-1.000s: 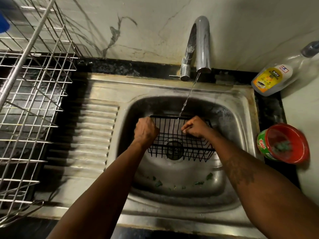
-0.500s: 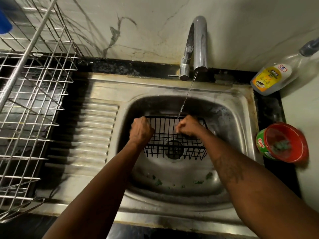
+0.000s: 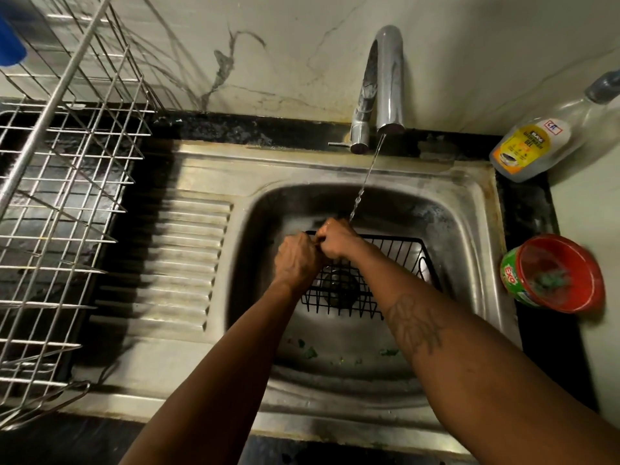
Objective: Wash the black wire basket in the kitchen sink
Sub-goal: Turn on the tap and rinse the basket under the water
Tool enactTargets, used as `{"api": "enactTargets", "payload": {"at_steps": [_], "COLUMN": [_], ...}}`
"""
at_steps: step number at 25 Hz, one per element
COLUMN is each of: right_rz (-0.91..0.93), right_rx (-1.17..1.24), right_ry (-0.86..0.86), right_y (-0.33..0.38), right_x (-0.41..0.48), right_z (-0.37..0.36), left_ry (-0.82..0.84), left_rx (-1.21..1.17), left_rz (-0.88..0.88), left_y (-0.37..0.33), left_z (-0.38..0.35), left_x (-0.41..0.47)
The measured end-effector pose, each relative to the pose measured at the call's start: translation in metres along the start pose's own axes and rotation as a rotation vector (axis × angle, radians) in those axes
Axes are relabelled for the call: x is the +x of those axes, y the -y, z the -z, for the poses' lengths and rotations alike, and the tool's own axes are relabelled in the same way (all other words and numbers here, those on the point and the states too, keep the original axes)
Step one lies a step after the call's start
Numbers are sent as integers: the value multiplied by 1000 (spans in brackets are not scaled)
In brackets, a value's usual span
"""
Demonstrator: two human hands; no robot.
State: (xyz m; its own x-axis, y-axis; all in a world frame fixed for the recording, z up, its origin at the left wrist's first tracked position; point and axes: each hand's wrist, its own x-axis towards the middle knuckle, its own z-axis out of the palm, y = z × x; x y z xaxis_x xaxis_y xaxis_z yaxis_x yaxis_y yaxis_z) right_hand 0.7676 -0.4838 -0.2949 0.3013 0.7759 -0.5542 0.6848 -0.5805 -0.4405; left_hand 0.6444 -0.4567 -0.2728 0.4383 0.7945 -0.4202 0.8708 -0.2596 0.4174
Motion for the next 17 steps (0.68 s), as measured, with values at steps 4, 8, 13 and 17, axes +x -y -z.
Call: {"api": "enactTargets", "payload": {"at_steps": [4, 8, 13, 17], "right_rz": [-45, -174, -7, -89], "right_rx": [241, 166, 3, 170], "right_ry": [44, -48, -9, 34], "right_y": [-37, -65, 1, -25], "right_x": [-8, -16, -1, 1], "right_z": [-3, 4, -3, -5], "left_ry": [-35, -51, -3, -32], "left_rx": [26, -12, 6, 27], "left_rz": [43, 44, -13, 10], "left_y": [14, 25, -2, 15], "left_z": [16, 26, 6, 13], "left_x": [4, 10, 0, 5]}}
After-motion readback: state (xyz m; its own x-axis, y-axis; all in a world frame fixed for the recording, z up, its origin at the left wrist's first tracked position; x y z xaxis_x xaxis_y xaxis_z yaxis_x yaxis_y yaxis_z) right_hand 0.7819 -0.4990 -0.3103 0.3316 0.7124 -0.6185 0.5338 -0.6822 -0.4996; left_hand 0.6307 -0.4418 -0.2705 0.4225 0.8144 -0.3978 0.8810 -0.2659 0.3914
